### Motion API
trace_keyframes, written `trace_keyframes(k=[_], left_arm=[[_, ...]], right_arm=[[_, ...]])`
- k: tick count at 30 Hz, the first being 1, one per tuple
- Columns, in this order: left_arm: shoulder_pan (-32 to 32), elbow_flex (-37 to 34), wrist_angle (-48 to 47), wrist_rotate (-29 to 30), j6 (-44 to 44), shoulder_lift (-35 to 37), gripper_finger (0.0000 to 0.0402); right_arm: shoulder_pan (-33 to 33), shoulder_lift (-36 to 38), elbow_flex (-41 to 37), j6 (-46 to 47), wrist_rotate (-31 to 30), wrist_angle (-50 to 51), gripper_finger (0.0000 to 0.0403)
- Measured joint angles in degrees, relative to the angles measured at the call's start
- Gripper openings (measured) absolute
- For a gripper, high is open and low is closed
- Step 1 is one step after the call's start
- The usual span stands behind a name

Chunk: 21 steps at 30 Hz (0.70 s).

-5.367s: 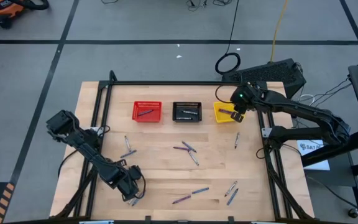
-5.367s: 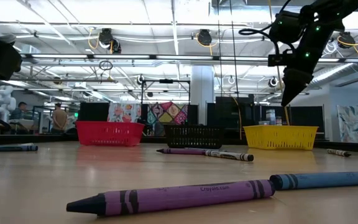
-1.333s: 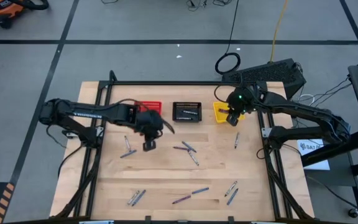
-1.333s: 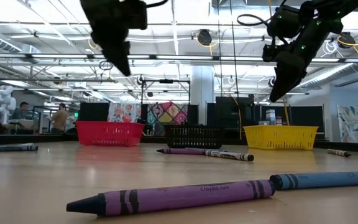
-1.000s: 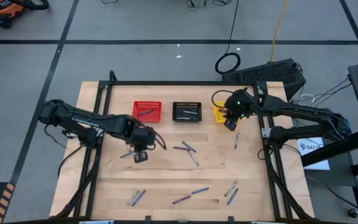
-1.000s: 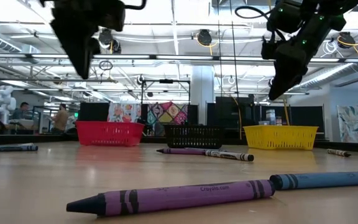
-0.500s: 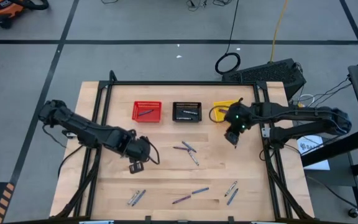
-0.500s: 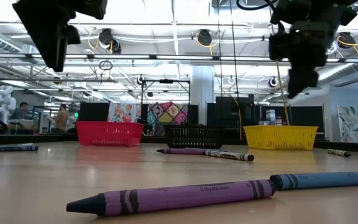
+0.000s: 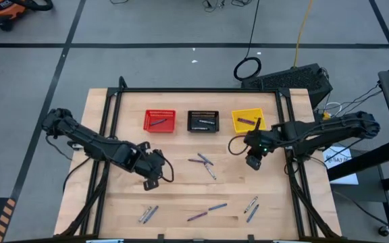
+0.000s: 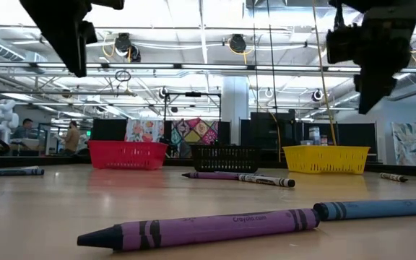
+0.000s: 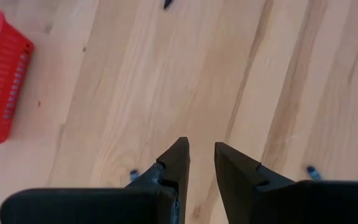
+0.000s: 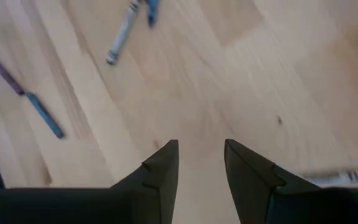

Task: Sort crayons
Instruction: Put the blue crayon into the red basket

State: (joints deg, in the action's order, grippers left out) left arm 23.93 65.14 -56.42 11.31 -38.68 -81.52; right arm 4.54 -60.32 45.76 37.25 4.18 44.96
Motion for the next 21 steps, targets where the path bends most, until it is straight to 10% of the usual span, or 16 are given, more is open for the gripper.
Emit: trace_keyframes(k=[21], left_arm=[[0.2, 0.0, 1.5, 0.1, 0.4, 0.0, 0.0081]], right_arm=[[0.7, -15.7, 0.0, -13.7, -4.2, -47.2, 0.0116]])
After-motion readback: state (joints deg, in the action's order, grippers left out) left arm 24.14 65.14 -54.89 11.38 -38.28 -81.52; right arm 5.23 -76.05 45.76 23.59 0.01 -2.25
